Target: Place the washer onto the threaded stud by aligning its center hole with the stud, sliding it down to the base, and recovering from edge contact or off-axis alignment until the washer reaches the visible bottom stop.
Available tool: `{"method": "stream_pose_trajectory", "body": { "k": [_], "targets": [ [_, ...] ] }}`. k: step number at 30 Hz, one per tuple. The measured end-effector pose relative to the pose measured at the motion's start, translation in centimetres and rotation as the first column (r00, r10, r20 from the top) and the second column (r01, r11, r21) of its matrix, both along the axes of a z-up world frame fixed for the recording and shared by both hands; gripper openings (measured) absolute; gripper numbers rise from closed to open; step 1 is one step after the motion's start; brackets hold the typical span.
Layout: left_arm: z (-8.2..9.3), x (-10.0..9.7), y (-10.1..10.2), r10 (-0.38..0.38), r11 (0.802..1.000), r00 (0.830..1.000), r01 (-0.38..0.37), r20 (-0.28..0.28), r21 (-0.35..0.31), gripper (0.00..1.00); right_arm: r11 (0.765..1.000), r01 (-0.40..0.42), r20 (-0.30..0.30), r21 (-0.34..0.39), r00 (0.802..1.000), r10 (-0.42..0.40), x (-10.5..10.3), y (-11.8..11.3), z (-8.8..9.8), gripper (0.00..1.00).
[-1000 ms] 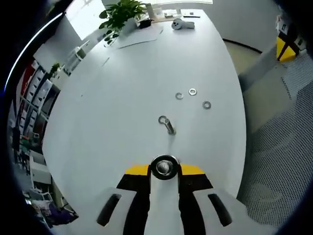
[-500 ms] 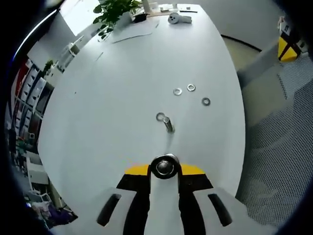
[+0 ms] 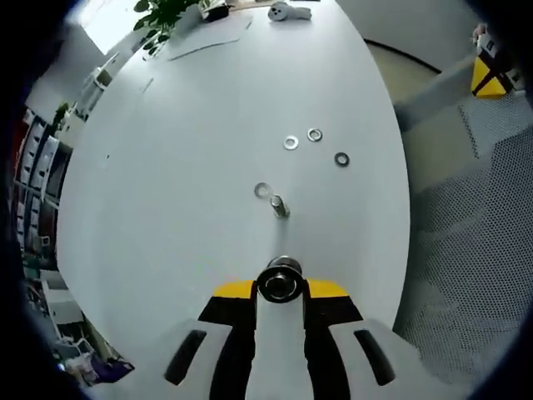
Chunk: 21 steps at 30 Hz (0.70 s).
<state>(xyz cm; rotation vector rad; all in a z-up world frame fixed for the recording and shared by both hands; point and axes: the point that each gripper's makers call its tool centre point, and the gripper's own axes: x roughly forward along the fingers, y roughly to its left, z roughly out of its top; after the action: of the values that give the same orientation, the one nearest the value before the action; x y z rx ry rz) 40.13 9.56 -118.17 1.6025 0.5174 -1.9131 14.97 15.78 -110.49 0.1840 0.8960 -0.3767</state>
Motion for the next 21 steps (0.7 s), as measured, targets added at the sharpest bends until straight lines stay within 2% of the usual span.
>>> {"method": "stream_pose_trajectory", "body": {
  "k": [7, 14, 21],
  "targets": [
    [-1.2, -0.4, 0.7, -0.059, 0.997, 0.996, 0.055, 0.067, 0.057, 0.19, 1.000, 0.004, 0.001, -0.001, 1.000, -0.004, 0.0, 0.0, 0.0, 0.04],
    [-2.5, -0.3, 0.6, -0.066, 0.994, 0.994, 0.059, 0.084, 0.088, 0.19, 1.000, 0.006, -0.003, 0.000, 1.000, -0.006, 0.0, 0.0, 0.0, 0.04],
    [-2.7, -0.8, 1.1, -0.070, 0.993, 0.993, 0.060, 0.095, 0.104, 0.19, 1.000, 0.002, -0.004, 0.001, 1.000, -0.002, 0.0, -0.1, 0.0, 0.04]
  ]
}}
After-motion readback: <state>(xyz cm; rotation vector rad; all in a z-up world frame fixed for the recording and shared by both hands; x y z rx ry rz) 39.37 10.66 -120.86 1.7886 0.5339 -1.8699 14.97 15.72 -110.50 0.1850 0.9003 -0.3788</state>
